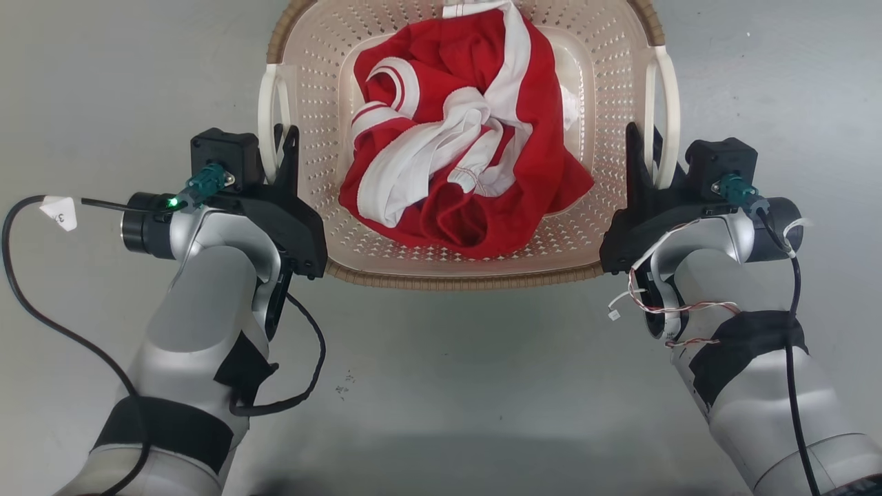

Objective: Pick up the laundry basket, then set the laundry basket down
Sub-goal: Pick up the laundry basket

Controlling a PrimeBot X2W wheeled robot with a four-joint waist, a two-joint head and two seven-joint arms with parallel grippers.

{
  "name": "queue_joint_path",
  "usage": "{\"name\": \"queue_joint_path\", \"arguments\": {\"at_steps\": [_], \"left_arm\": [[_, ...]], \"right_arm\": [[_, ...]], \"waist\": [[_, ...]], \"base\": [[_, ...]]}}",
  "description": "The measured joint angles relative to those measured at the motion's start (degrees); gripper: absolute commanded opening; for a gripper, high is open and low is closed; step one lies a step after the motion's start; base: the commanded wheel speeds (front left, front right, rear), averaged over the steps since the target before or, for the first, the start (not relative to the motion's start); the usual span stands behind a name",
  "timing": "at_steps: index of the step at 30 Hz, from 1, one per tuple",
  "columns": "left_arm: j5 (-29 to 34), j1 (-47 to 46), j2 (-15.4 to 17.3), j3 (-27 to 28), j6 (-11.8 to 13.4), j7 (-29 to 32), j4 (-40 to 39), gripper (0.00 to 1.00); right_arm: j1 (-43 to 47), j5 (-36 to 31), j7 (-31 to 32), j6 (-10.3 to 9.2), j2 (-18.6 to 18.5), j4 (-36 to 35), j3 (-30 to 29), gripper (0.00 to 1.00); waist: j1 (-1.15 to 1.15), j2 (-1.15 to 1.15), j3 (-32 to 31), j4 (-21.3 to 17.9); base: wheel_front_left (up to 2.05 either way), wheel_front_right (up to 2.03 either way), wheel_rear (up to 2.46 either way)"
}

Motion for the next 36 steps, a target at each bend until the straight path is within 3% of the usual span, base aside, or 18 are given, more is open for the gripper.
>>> {"name": "queue_joint_path", "arguments": {"at_steps": [11,36], "left_arm": [[-2.53,1.05,0.08,-2.46,0.11,0.0,1.46,0.0],[-9.74,13.01,-0.01,-8.79,1.2,-0.01,4.69,0.0]], "right_arm": [[1.58,4.41,-0.27,-0.43,-0.02,1.14,3.3,0.0],[12.36,14.92,-0.48,-0.43,0.46,4.85,12.39,0.0]], "waist": [[0.0,0.0,-3.71,-0.87],[-0.01,0.0,-20.73,-2.79]], "base": [[0.0,0.0,0.0],[0.0,0.0,0.0]]}}
